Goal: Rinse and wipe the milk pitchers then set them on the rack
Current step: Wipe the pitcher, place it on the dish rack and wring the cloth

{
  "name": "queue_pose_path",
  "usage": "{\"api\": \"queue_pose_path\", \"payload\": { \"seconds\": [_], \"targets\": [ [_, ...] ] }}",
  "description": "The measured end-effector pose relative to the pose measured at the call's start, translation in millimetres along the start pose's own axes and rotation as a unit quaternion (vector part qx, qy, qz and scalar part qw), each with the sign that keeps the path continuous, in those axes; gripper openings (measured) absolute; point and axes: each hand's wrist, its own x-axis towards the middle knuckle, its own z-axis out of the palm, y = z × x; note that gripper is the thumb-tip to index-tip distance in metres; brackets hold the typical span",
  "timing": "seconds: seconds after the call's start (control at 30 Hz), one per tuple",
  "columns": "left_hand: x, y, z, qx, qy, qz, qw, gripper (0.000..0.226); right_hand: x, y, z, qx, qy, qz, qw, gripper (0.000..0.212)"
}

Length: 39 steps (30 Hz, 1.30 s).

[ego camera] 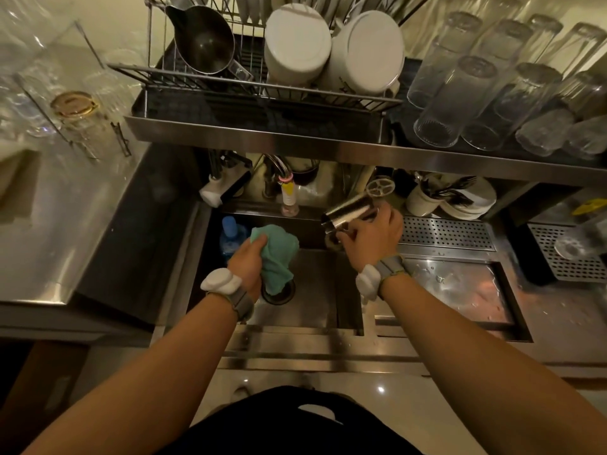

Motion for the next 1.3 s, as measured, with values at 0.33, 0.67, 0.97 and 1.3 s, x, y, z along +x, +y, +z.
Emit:
{"api": "queue_pose_path", "payload": {
  "seconds": [0.33, 0.67, 0.97, 1.3],
  "targets": [
    [-37, -31, 22, 0.386, -0.076, 0.121, 0.911, 0.044, -35, -27, 42, 0.587, -0.262, 0.411, 0.646, 0.033],
    [2, -3, 26, 0.562, 0.009, 0.192, 0.804, 0.05, -65, -40, 43, 0.692, -0.283, 0.346, 0.567, 0.024],
    [-34, -39, 40, 0.565, -0.063, 0.34, 0.749, 0.054, -57, -47, 39, 0.676, -0.271, 0.363, 0.581, 0.03],
    [-41, -22, 44, 0.513, 0.003, 0.301, 0.804, 0.062, -47, -45, 28, 0.714, -0.261, 0.335, 0.557, 0.032]
  ]
}}
